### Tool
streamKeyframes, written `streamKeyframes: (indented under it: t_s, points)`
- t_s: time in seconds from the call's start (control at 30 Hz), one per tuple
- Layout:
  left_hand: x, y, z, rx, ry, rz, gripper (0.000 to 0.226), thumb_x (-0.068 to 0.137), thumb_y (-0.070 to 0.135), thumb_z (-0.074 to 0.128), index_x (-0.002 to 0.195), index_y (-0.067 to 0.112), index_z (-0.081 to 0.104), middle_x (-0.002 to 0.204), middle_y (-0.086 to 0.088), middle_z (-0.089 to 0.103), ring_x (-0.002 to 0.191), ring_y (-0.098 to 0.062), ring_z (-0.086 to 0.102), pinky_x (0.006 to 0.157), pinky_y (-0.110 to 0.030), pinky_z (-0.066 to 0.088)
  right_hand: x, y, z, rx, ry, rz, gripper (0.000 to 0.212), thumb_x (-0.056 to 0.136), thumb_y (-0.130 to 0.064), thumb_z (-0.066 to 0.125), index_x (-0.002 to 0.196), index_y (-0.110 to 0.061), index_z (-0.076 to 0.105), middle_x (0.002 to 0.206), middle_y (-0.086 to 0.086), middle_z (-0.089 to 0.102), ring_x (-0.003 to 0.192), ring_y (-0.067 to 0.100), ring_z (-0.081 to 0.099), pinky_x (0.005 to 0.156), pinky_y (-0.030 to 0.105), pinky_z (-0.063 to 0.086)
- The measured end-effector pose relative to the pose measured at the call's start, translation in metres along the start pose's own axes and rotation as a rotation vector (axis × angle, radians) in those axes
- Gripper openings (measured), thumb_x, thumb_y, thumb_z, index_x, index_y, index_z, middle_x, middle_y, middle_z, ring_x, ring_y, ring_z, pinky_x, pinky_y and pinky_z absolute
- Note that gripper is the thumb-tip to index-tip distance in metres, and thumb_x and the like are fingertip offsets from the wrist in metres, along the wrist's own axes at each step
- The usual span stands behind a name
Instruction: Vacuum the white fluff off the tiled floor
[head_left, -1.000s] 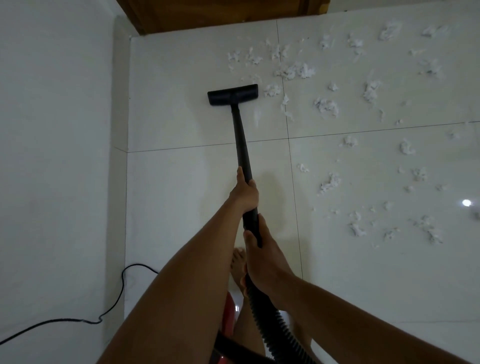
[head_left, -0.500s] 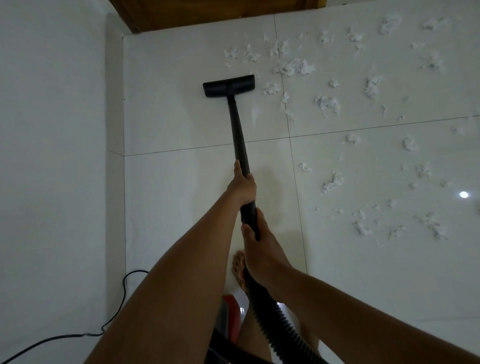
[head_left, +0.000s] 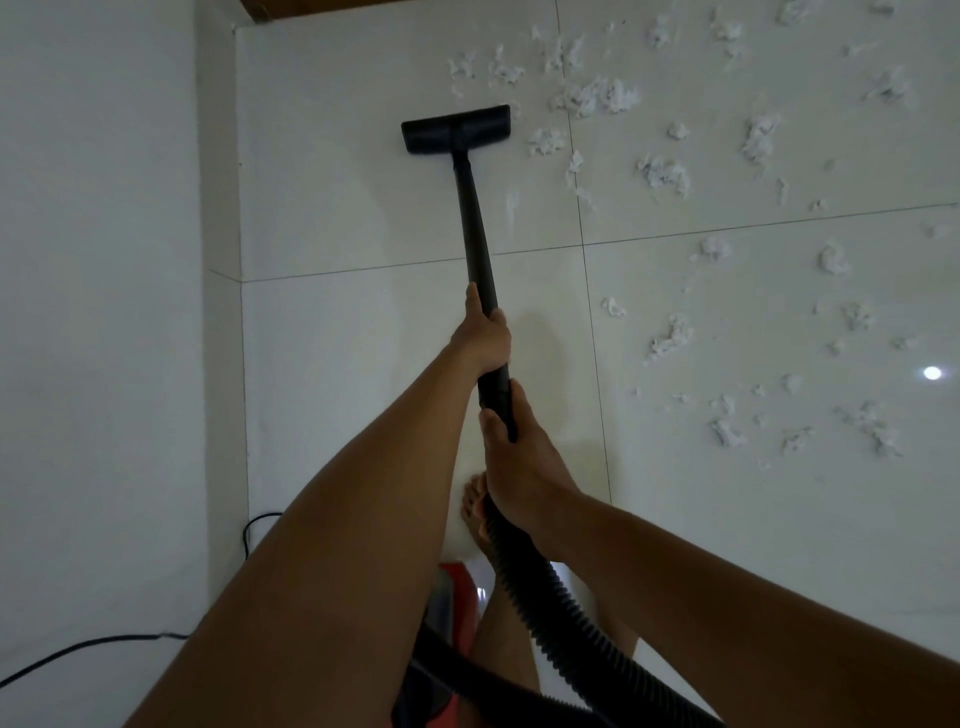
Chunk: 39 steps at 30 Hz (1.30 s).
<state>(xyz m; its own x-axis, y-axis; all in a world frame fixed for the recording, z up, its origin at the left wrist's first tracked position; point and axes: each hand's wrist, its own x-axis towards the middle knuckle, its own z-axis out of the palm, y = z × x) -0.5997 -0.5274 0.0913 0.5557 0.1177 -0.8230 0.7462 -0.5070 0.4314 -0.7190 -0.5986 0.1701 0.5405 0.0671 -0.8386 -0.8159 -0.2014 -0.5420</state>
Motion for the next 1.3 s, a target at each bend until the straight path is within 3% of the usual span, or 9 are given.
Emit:
streamKeyframes:
  t_s: [0.23,0.33,0.67,0.83,1.03,1.2,1.3]
  points:
    - [-0.01,0.0,0.005,-0.049,0.007,0.003,0.061,0.109,0.036,0.026,0.16,0.04,-0.009,0.125,-0.018,0.062,0.101,-0.031,0.068,0.098,-0.048,0.055,-0.014,0.001,-0.005,0.01,-0.017,0.01,0.05,0.109,-0.04,0.034,0.154,-0.053,0.017,0.086,0.007,0.057,0.043,0.008,0.052,0.035,0.015,0.043]
    - [-0.015,-0.001,0.009,-0.083,0.0,0.005,0.061,0.11,0.036,0.026,0.16,0.04,-0.008,0.126,-0.019,0.061,0.088,-0.025,0.063,0.099,-0.049,0.055,-0.019,0.003,-0.007,0.016,-0.021,0.009,0.05,0.109,-0.04,0.034,0.154,-0.054,0.016,0.086,0.007,0.056,0.047,0.011,0.054,0.036,0.017,0.044]
    - [-0.017,0.0,0.007,-0.072,-0.026,-0.001,0.063,0.109,0.035,0.028,0.16,0.039,-0.01,0.13,-0.019,0.06,0.11,-0.035,0.066,0.1,-0.049,0.054,-0.022,0.005,-0.007,0.039,-0.022,-0.016,0.052,0.109,-0.038,0.036,0.152,-0.058,0.016,0.081,0.006,0.057,0.049,0.012,0.055,0.039,0.018,0.046]
    - [-0.011,0.0,0.002,-0.077,-0.026,0.018,0.065,0.109,0.034,0.031,0.16,0.039,-0.008,0.133,-0.02,0.059,0.093,-0.028,0.064,0.099,-0.049,0.054,-0.02,0.0,-0.005,0.037,-0.021,-0.029,0.053,0.109,-0.037,0.036,0.154,-0.056,0.015,0.079,0.005,0.055,0.052,0.011,0.054,0.039,0.016,0.045]
    - [-0.001,0.001,0.006,-0.189,-0.001,0.045,0.066,0.108,0.031,0.035,0.16,0.042,-0.004,0.135,-0.023,0.057,0.075,-0.02,0.058,0.083,-0.042,0.059,-0.006,0.003,-0.007,0.065,-0.027,-0.018,0.053,0.108,-0.039,0.038,0.151,-0.06,0.014,0.074,0.009,0.057,0.051,0.016,0.057,0.044,0.023,0.05]
    - [0.002,-0.009,0.018,-0.137,0.068,0.08,0.063,0.108,0.034,0.033,0.161,0.037,0.0,0.139,-0.011,0.055,0.094,-0.026,0.066,0.088,-0.044,0.059,0.003,0.019,-0.005,0.053,-0.005,-0.025,0.054,0.108,-0.039,0.039,0.151,-0.062,0.013,0.069,0.008,0.058,0.045,0.013,0.057,0.044,0.023,0.051]
    - [0.006,-0.015,0.022,-0.125,0.095,0.098,0.062,0.109,0.033,0.033,0.162,0.035,0.001,0.141,-0.009,0.054,0.082,-0.017,0.063,0.068,-0.03,0.056,0.005,0.027,-0.003,0.04,0.004,-0.039,0.055,0.108,-0.04,0.039,0.152,-0.06,0.012,0.069,0.006,0.059,0.043,0.011,0.056,0.045,0.023,0.052]
